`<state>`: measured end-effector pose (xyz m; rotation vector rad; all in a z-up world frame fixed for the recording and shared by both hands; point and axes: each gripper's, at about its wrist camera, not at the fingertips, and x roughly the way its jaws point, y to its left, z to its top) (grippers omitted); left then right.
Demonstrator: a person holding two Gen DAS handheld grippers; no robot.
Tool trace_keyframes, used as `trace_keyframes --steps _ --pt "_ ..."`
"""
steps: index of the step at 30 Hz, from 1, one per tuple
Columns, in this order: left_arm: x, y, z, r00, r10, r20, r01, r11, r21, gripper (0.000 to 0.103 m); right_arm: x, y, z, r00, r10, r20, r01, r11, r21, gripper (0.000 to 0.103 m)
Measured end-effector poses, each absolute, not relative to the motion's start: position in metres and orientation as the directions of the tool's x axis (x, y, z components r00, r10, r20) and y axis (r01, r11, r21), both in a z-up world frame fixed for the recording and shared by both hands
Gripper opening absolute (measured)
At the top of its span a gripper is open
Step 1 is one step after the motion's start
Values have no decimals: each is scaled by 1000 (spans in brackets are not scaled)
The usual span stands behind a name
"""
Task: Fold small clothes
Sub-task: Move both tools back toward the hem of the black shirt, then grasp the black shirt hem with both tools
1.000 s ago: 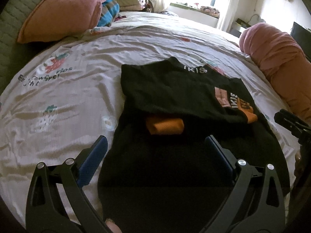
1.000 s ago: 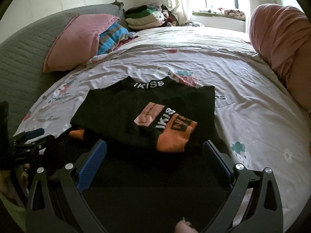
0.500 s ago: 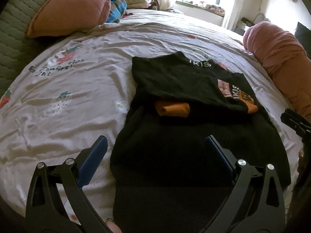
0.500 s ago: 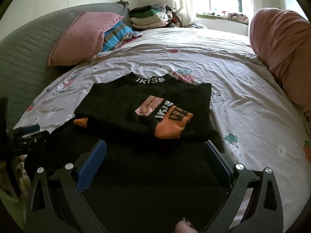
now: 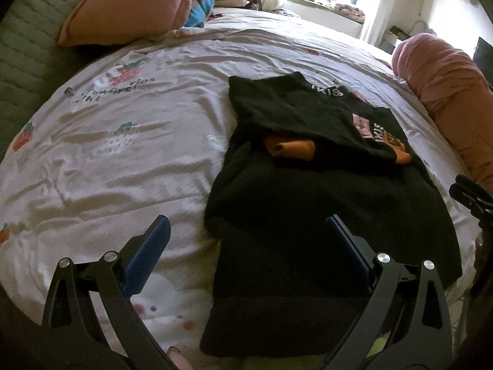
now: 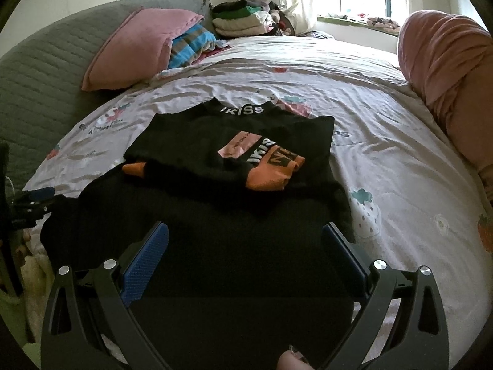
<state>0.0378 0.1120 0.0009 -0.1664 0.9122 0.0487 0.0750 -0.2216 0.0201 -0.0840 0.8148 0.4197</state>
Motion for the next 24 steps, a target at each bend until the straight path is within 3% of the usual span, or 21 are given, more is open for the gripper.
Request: trace_keyframes --steps 9,20,24 --pt "21 138 1 593 -29 -804 -169 973 -159 93 65 -223 23 603 338 -723 -413 907 81 98" --pt "2 140 -12 562 -127 -817 -137 960 -243 93 49 -240 17 598 306 -741 -401 915 54 98" --pt "-1 131 -15 548 -154 -822 -104 963 -249 66 44 -250 11 586 291 -756 -392 919 50 98"
